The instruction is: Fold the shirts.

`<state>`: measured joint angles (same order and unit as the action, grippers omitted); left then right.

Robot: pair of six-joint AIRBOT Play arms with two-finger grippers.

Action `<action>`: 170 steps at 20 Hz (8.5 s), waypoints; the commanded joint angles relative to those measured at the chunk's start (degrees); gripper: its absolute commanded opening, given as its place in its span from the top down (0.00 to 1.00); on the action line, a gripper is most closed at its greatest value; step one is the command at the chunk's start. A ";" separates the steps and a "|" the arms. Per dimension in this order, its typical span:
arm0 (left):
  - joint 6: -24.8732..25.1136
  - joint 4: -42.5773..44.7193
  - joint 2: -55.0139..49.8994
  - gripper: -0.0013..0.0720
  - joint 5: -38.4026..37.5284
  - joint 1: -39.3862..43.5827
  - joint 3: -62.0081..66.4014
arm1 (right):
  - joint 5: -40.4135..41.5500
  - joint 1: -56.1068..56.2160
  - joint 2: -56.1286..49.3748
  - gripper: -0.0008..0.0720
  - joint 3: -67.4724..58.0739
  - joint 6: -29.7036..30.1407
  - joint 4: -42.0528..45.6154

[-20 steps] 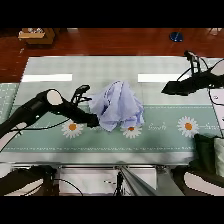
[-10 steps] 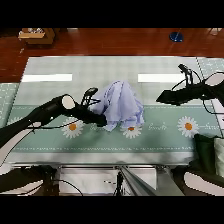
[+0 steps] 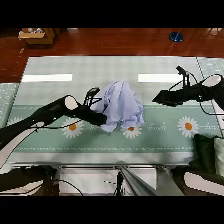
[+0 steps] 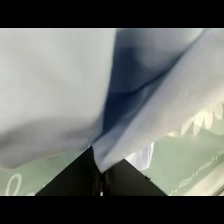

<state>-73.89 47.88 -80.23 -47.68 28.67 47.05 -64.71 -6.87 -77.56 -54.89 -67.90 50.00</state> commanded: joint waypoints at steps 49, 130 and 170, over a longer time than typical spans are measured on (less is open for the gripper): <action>-14.10 6.56 41.07 0.96 -53.40 -35.54 70.03 | -6.34 -4.44 31.95 0.97 -66.16 -17.07 12.09; -4.55 11.02 -10.12 0.95 -32.00 -17.64 15.10 | -16.63 -9.86 3.98 0.37 -2.01 -2.12 11.93; -6.56 14.84 32.26 0.96 -32.83 -49.48 72.43 | -11.82 -9.86 24.92 0.96 -70.05 -20.13 15.10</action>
<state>-78.72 59.94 -52.93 -82.72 -17.74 111.83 -76.40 -16.71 -53.32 -107.68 -80.25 51.13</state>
